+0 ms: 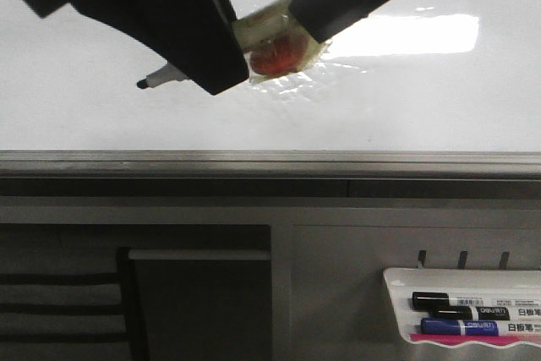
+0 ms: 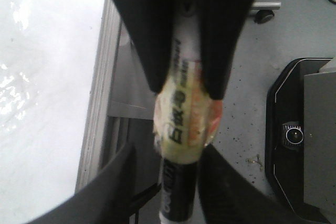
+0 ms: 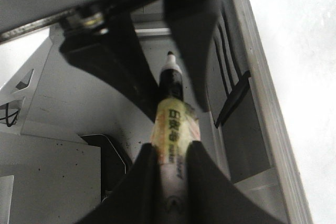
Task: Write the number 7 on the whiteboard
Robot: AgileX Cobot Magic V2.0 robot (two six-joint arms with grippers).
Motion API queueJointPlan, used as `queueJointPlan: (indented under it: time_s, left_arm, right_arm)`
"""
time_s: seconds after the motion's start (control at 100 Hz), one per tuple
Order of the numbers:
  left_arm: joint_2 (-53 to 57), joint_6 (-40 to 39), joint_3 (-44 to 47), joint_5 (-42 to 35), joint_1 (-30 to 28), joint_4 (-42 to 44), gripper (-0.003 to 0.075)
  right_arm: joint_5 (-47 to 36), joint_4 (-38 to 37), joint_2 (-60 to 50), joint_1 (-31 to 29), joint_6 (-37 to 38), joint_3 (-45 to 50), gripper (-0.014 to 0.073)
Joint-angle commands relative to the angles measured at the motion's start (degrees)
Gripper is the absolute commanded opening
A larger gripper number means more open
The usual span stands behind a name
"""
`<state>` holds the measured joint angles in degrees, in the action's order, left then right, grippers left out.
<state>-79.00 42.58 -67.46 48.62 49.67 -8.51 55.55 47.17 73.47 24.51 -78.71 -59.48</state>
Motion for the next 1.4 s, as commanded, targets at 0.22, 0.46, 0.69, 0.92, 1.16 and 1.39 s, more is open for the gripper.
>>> queueJointPlan:
  time_s: [0.22,0.46,0.69,0.92,1.16,1.39]
  left_arm:
    - [1.4,-0.8,-2.0,-4.2,0.4,-0.7,0.0377]
    - [2.1,-2.8,-2.0,-3.1,0.1,-0.9,0.0322]
    - [8.7,-13.7,-2.0,-2.9,-6.6,-0.9,0.0255]
    - [18.0,-16.0,5.3,-6.9,-16.2,-6.1,0.0202]
    - [28.2,-16.0,18.3,-19.7,-20.1,-7.3,0.0145]
    - [29.1,-16.0,19.3,-21.1,-20.1,-7.4,0.0093]
  right_arm:
    - [-2.9,-4.9,-3.6,-1.1,7.4,-2.2,-0.0071]
    - [-2.6,-20.8,-8.4,-3.4,24.7,-3.2,-0.0071]
    - [-3.3,-22.6,-13.5,-8.6,35.7,-2.9,-0.0071]
    - [-8.7,-16.9,-16.2,-15.9,42.1,3.3,-0.0071]
    - [-14.5,-8.7,-15.2,-15.4,41.4,4.9,-0.0071]
    - [-14.4,-7.5,-7.2,-13.0,42.7,-5.1,-0.0071]
